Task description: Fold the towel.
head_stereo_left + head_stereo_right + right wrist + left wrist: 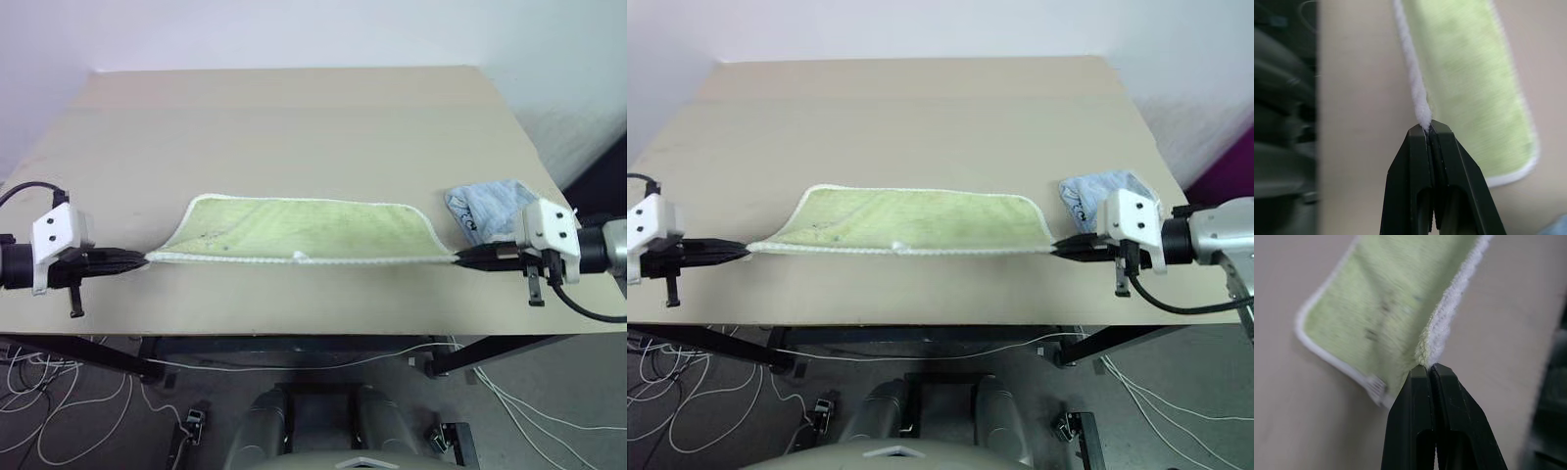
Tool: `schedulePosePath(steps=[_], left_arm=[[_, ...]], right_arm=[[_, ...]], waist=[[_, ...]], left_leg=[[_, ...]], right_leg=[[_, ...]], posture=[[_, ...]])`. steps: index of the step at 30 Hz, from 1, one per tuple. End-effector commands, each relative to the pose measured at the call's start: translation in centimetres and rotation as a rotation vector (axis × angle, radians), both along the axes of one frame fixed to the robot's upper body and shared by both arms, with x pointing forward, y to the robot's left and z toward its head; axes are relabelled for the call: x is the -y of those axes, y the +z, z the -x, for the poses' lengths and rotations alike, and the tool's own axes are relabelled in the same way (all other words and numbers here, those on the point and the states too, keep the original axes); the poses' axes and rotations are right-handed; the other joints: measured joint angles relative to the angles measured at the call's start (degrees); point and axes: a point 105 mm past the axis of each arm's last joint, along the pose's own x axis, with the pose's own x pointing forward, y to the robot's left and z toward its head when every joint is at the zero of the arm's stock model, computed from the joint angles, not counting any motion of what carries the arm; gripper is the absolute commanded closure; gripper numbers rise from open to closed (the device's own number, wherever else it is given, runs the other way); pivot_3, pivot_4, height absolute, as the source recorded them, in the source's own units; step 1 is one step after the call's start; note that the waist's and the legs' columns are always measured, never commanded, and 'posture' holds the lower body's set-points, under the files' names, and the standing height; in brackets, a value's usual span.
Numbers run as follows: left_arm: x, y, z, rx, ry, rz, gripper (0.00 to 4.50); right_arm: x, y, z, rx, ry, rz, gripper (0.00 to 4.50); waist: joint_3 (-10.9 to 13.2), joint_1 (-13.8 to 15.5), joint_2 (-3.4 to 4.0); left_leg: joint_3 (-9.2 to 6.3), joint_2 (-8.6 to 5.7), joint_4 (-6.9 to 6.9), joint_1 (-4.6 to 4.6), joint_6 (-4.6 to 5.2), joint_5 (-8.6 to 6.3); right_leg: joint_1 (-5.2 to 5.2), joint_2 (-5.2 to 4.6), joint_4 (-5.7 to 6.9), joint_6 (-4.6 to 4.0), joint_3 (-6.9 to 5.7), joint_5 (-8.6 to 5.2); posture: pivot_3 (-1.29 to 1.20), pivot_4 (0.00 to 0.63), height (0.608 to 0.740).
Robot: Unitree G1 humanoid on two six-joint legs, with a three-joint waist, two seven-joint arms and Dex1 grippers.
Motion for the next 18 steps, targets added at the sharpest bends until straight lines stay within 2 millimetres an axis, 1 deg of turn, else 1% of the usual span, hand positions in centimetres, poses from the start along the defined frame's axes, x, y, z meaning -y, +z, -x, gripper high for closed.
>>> schedulePosePath(steps=[1, 7, 13, 18], left_arm=[[0.0, 0.1, -2.0, 0.044, 0.034, -0.012, 4.5], [0.1, 0.5, -6.3, 0.139, 0.094, -0.037, 4.5], [0.9, 0.4, -10.3, 0.207, 0.148, -0.083, 4.5], [1.1, -0.6, -12.0, 0.212, 0.191, -0.139, 4.5]], right_arm=[[-0.3, 0.0, -1.2, 0.03, 0.008, 0.006, 4.47], [-0.2, -0.3, -5.5, 0.118, -0.059, 0.01, 4.47], [0.4, -0.5, -9.7, 0.161, -0.143, 0.003, 4.47], [1.4, -1.2, -12.1, 0.184, -0.222, 0.039, 4.47]], waist=[[0.0, 0.35, 0.0], [0.0, 0.67, -0.02], [0.0, 0.67, -0.02], [0.0, 0.55, -0.02]], left_leg=[[0.01, -0.03, 0.01, 0.0, 0.0, 0.0], [0.06, -0.04, 0.05, -0.04, -0.01, 0.01], [0.08, -0.11, 0.06, -0.07, -0.01, 0.02], [0.1, -0.12, 0.05, -0.1, -0.01, 0.02]], right_leg=[[-0.01, 0.05, 0.0, 0.01, 0.0, 0.0], [-0.1, 0.12, 0.07, 0.01, 0.01, 0.01], [-0.13, 0.12, 0.1, 0.02, 0.01, 0.01], [-0.19, 0.14, 0.12, 0.02, 0.01, 0.01]], posture=[[0.0, 0.15, 0.74], [0.0, 0.15, 0.74], [0.0, 0.15, 0.74], [0.0, 0.15, 0.74]])
